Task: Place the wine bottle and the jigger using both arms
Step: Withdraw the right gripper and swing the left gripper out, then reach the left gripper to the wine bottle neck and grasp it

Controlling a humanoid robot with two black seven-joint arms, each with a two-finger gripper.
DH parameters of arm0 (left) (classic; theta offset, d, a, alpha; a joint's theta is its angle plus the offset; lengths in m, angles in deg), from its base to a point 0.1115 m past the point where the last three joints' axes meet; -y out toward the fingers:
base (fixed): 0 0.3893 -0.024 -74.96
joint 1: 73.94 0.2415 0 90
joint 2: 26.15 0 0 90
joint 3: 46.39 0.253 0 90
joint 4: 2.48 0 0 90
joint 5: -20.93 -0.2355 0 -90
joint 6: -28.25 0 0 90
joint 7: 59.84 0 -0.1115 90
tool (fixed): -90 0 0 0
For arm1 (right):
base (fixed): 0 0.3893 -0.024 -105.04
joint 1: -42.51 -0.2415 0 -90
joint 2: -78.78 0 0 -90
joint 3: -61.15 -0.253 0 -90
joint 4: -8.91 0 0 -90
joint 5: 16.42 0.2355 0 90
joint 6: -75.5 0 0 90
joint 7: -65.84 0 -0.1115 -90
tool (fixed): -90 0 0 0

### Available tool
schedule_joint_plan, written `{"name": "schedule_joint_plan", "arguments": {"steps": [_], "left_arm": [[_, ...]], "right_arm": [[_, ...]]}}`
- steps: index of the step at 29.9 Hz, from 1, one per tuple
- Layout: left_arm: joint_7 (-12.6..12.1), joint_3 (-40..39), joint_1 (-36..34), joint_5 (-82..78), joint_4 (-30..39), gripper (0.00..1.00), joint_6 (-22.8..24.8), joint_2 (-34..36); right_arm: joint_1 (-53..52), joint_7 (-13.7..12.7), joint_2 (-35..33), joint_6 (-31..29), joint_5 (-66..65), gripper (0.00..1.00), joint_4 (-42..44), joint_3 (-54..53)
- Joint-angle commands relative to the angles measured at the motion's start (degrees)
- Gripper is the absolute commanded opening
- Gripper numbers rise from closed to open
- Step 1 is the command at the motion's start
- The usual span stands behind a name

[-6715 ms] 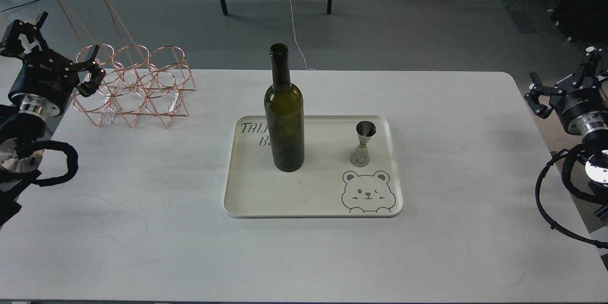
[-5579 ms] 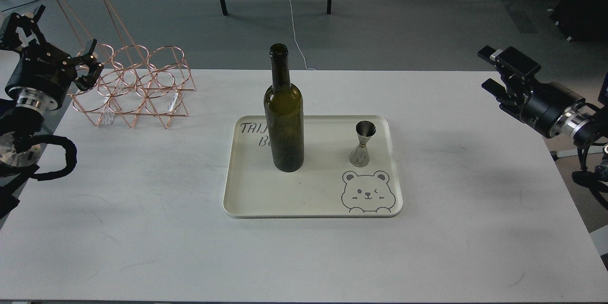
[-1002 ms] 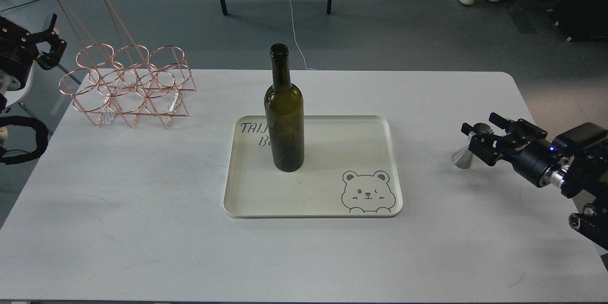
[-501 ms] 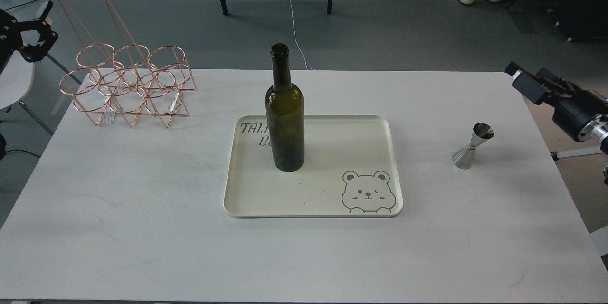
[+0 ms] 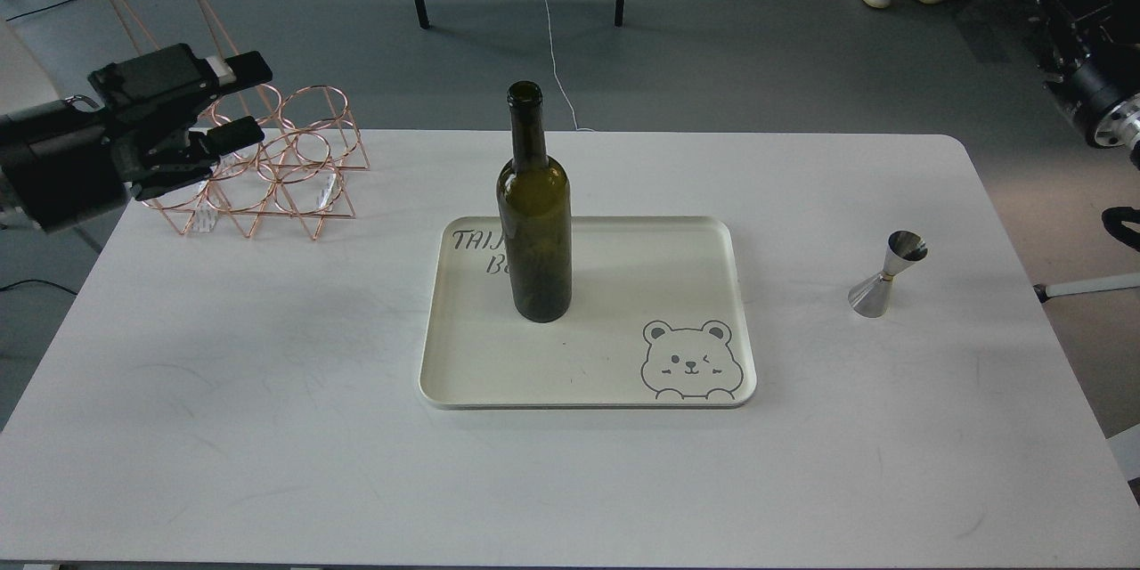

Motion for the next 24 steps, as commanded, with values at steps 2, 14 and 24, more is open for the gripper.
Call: {"name": "schedule_joint_plan", "arguments": {"steps": [2, 14, 24], "left_arm": [[-0.09, 0.13, 0.18, -17.17, 4.45, 0.98, -6.67, -2.23], [-6.32, -0.04, -2.01, -49.89, 4.45, 0.98, -11.08, -13.66], [-6.68, -1.10, -3.42, -58.69, 2.70, 0.98, -11.52, -23.32]], "right_arm": [[-0.05, 0.01, 0.54, -3.56, 3.32, 0.97, 0.98, -2.91], [-0.05, 0.01, 0.27, -3.82, 3.67, 0.97, 0.98, -3.17], [-0.05, 0.01, 0.45, -3.74, 3.67, 0.97, 0.98, -3.26]]}}
